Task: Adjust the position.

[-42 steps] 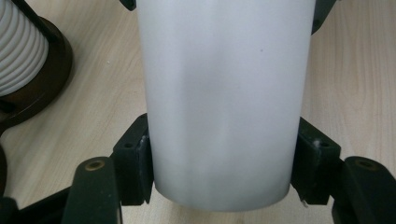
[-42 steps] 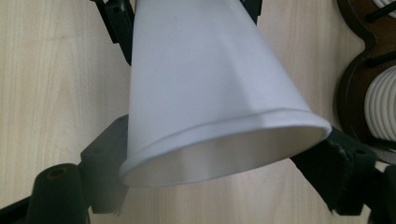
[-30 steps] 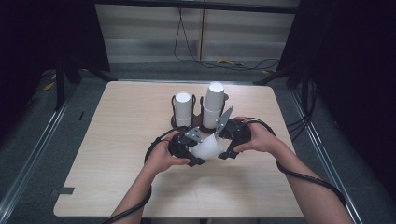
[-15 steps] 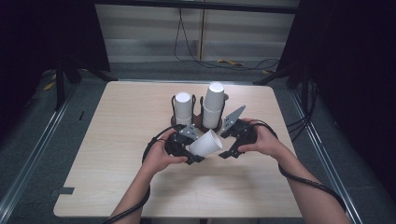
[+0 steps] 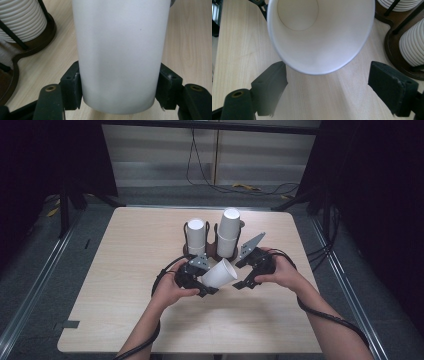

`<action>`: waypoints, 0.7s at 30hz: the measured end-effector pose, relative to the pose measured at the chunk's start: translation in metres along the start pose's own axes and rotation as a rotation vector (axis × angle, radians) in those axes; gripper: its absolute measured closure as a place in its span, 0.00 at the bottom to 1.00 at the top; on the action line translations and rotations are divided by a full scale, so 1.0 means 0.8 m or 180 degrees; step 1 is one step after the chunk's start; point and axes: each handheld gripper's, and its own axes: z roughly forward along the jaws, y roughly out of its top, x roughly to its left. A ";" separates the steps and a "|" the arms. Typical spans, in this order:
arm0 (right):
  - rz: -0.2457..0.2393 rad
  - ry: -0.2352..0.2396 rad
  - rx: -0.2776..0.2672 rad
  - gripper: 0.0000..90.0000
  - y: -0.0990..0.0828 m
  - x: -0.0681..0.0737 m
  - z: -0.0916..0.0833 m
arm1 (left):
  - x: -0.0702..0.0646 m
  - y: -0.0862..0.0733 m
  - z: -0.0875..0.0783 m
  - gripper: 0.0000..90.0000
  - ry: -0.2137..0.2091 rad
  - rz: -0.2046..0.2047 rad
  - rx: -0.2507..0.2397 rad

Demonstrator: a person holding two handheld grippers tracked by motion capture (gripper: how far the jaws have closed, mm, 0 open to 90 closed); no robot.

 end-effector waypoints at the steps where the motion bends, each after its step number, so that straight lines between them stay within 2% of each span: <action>1: 0.0010 0.0004 -0.0003 0.16 0.000 0.000 0.000 | 0.001 -0.001 0.000 0.38 -0.0005 -0.0011 -0.0011; 7: 0.0052 -0.0002 -0.0065 0.16 0.001 -0.001 0.000 | 0.001 -0.004 0.003 0.38 -0.0036 -0.0092 -0.0100; 9: 0.0066 0.0003 -0.0076 0.16 0.001 -0.002 0.000 | 0.001 -0.004 0.003 0.38 -0.0031 -0.0087 -0.0063; 12: 0.0087 -0.0002 -0.0099 0.16 0.001 -0.002 0.000 | 0.001 -0.006 0.004 0.38 -0.0051 -0.0109 -0.0109; 21: 0.0094 0.0011 -0.0167 0.16 0.002 -0.005 -0.002 | 0.001 -0.007 0.005 0.38 -0.0078 -0.0105 -0.0083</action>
